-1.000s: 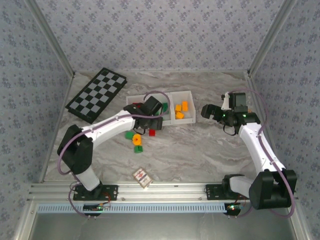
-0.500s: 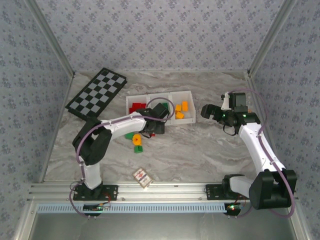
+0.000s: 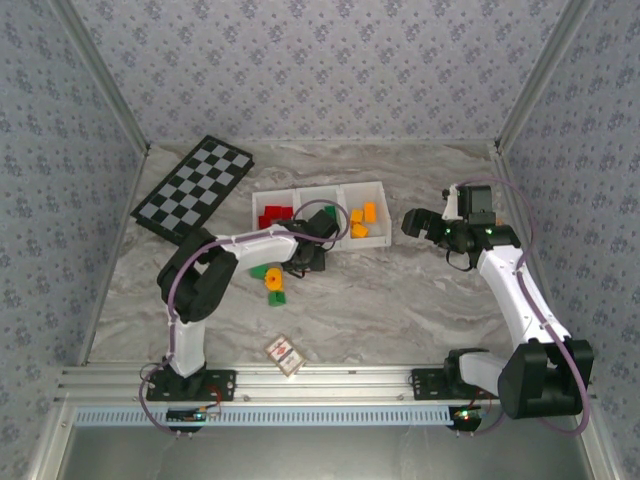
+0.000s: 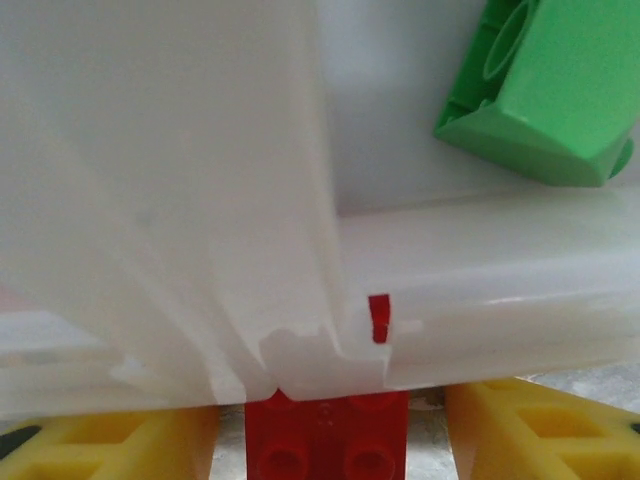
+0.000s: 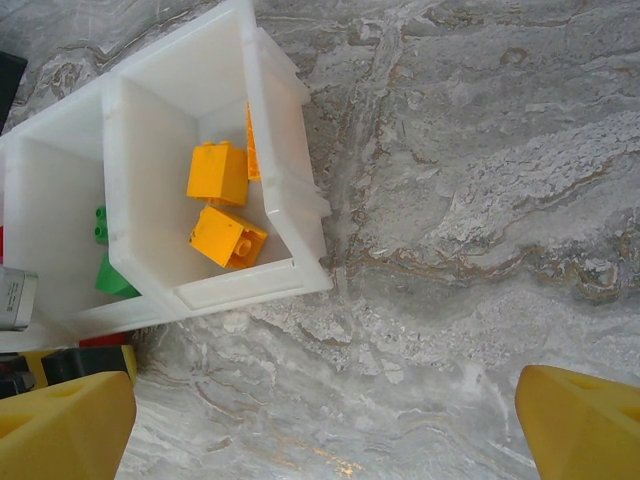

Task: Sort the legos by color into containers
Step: Pick up the lego from the center of the table.

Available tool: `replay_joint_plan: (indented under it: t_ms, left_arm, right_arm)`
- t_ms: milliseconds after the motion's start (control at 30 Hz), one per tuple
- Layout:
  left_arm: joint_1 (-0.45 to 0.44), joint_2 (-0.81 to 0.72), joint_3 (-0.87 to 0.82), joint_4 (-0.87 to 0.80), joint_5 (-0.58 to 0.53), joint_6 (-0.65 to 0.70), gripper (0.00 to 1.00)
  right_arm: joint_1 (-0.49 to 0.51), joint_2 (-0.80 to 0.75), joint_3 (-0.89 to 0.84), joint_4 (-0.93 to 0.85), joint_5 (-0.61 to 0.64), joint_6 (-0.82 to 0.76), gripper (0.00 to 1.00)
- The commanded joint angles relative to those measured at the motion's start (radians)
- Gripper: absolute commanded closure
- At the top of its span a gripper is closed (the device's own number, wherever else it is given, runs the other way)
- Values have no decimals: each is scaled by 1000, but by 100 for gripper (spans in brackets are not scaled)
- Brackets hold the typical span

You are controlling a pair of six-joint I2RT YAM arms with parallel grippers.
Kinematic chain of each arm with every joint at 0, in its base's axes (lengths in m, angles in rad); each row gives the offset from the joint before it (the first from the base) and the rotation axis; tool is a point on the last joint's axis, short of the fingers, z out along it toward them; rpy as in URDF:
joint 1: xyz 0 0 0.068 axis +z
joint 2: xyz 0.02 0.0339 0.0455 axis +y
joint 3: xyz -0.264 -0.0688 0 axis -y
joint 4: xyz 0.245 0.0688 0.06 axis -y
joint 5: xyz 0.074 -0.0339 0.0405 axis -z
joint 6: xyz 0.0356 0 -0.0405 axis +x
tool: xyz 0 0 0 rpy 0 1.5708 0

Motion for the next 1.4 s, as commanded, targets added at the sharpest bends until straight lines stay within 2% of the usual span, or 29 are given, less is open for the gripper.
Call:
replay_joint_plan:
  t_ms: [0, 267, 467, 633, 1000, 1367]
  left_arm:
    - [18, 26, 12, 25, 4, -11, 45]
    - [21, 12, -9, 21, 15, -8, 58]
    - [19, -24, -48, 10, 31, -7, 65]
    - [4, -36, -49, -18, 90, 13, 69]
    - [-46, -66, -43, -128, 97, 29, 71]
    - [-78, -173, -80, -220, 78, 31, 73]
  right_arm:
    - [-7, -2, -7, -1, -17, 7, 0]
    - [-7, -2, -7, -1, -15, 6, 0]
    - [-8, -2, -7, -1, -14, 7, 0]
    - [-9, -1, -9, 2, -12, 7, 0]
    - [-8, 0, -8, -1, -12, 7, 0]
    - [-9, -1, -10, 2, -12, 7, 0]
